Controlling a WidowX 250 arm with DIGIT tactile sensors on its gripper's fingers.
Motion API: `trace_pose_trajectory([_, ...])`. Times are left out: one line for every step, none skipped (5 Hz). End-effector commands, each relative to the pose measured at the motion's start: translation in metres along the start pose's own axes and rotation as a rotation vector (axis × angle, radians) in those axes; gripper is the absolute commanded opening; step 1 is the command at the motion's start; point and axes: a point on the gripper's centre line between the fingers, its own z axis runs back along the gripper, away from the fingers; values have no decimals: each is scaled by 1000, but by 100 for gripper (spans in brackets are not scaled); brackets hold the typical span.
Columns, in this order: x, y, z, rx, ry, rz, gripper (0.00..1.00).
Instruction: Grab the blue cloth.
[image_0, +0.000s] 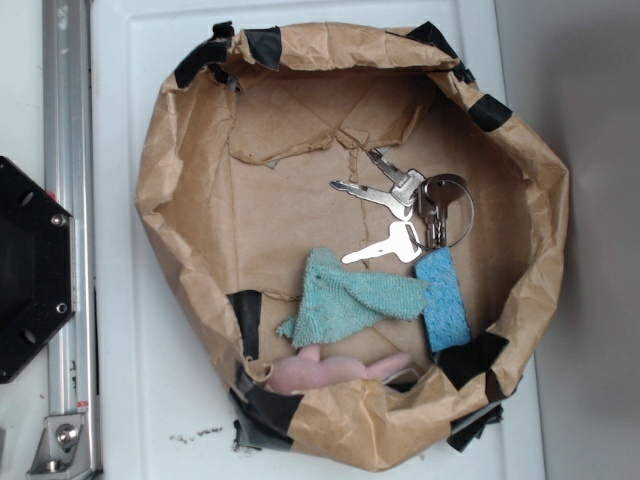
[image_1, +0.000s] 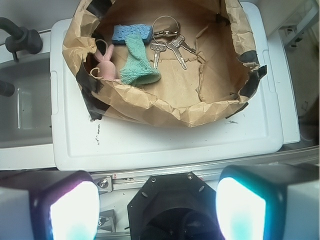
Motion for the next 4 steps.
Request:
trace_pose_trajectory([0, 0, 0, 0, 0, 0, 100])
trace_pose_trajectory([40, -6, -25, -39, -11, 65, 100])
trace_pose_trajectory([70, -9, -51, -80, -5, 199, 100])
trace_pose_trajectory([93, -8, -78, -106, 42, 319, 100])
